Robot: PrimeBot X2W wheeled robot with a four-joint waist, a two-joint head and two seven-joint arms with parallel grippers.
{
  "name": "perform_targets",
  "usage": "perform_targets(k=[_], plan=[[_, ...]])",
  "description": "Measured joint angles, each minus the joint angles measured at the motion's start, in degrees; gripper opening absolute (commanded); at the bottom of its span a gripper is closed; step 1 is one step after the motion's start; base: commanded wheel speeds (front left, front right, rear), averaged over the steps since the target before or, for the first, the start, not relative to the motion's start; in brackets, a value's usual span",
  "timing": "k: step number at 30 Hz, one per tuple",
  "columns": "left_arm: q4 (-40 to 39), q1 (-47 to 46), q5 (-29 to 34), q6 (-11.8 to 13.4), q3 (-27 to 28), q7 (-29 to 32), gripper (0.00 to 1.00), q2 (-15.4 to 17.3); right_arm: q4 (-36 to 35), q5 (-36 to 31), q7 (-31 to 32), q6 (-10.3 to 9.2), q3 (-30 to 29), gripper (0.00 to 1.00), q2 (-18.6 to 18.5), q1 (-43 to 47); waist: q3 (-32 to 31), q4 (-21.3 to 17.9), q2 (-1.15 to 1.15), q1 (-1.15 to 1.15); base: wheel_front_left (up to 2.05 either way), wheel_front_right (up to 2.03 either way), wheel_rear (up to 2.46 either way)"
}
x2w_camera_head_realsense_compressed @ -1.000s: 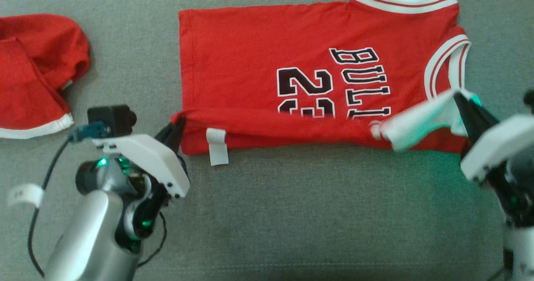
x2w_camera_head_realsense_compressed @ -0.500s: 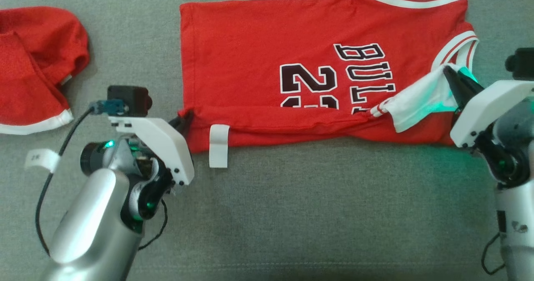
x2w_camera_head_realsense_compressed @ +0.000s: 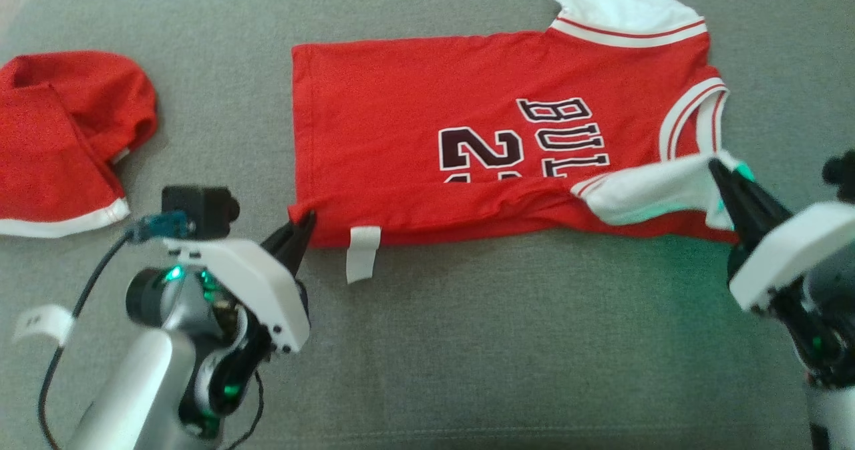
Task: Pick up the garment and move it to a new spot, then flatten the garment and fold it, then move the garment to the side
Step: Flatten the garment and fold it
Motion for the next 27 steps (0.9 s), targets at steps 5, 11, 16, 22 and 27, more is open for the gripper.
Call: perform_targets(k=[5, 11, 16, 22, 27], plan=[[-4.9, 4.3, -0.5, 1.1, 0.9, 0.7, 0.00, 1.6, -5.9, 0.8, 2.8, 0.00, -0.9, 0.00, 0.1, 5.0, -1.0, -0.9, 0.00, 0.00, 0.00, 0.00, 0.00], [-8.6, 7.5, -1.0, 1.9, 1.4, 1.3, 0.00, 3.5, -9.1, 0.8, 5.0, 0.00, -2.2, 0.00, 0.3, 6.9, -0.9, -1.1, 0.00, 0.00, 0.00, 0.00, 0.00], [-11.0, 9.2, -1.4, 2.4, 1.5, 1.8, 0.00, 4.3, -11.4, 0.9, 6.5, 0.00, -3.9, 0.00, 0.5, 9.7, -1.1, -0.5, 0.00, 0.00, 0.00, 0.00, 0.00], [-13.1, 11.1, -1.4, 2.4, 1.3, 3.1, 0.00, 4.9, -15.6, 1.4, 8.6, 0.00, -5.1, 0.00, 0.5, 13.0, -1.4, -0.3, 0.00, 0.00, 0.00, 0.00, 0.00], [-13.8, 11.6, -2.3, 2.6, 1.3, 4.0, 0.00, 5.6, -17.6, 1.9, 10.1, 0.00, -5.8, 0.00, 0.6, 14.1, -1.0, -0.8, 0.00, 0.00, 0.00, 0.00, 0.00]])
